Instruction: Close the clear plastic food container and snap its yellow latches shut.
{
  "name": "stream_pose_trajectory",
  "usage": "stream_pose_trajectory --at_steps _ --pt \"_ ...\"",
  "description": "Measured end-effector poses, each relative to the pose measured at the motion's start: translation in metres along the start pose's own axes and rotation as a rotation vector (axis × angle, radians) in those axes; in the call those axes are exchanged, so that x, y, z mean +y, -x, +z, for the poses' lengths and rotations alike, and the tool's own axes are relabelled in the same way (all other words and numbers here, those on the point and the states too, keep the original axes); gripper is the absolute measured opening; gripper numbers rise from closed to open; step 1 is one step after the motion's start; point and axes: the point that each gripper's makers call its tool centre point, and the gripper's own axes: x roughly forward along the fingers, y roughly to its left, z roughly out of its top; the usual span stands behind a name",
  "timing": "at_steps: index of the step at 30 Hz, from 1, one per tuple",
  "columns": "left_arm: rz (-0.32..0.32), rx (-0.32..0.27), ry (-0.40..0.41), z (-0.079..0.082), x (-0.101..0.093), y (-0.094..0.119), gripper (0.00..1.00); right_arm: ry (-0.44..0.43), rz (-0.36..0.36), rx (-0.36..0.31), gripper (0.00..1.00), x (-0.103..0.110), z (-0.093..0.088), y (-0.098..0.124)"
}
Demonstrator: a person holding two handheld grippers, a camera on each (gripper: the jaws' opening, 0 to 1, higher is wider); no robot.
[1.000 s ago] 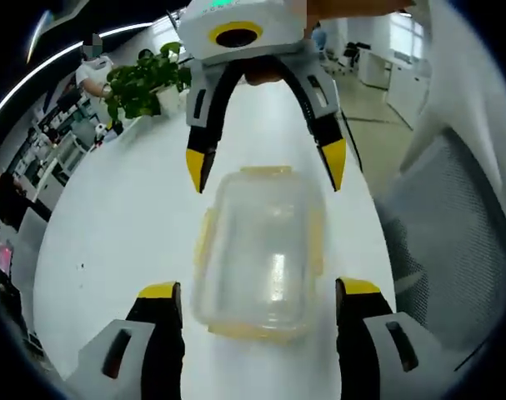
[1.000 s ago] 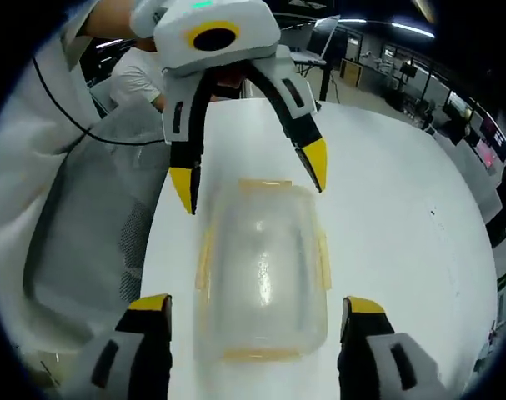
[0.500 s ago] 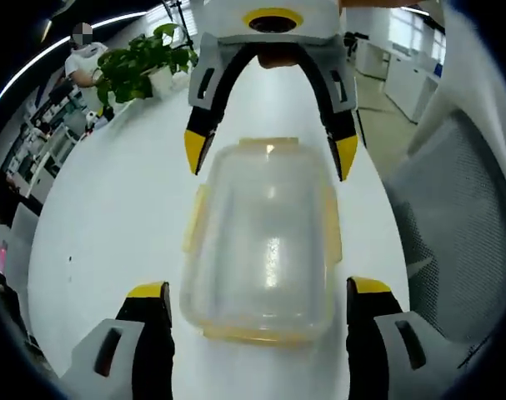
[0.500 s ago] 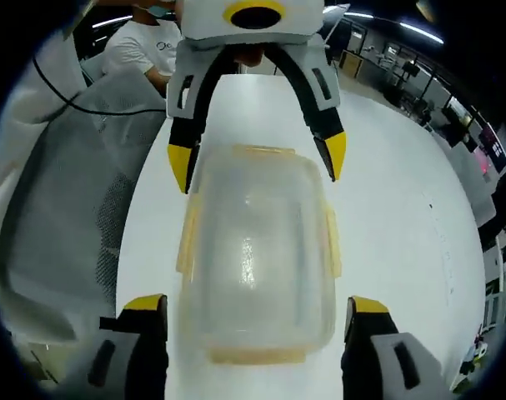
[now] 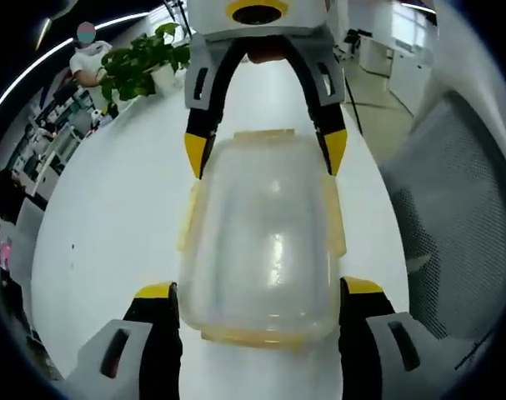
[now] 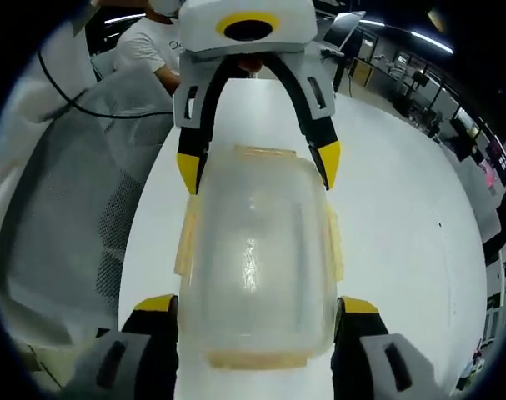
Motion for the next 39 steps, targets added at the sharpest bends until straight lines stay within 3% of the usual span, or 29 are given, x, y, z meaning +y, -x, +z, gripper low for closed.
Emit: stream_pose_trajectory --at_steps 5,15,20,27,39 --pt "0.009 0.013 0.008 -0.021 0.0 0.013 0.76 0.011 0.002 -0.009 0.76 0.001 0.024 -0.012" --pt "0.017 0.064 0.013 -0.08 -0.006 0.048 0.76 0.032 0.016 -0.033 0.76 0.008 0.084 -0.041" --pt "0.024 0.058 0.026 -0.098 -0.009 0.059 0.76 0.046 0.019 -0.025 0.76 0.012 0.102 -0.05" --pt "0.021 0.056 0.022 -0.101 0.006 0.059 0.76 0.043 0.02 -0.021 0.75 -0.005 0.105 -0.052" --pt "0.008 0.073 -0.009 -0.102 0.066 0.05 0.76 0.019 0.005 -0.005 0.76 -0.061 0.104 -0.055"
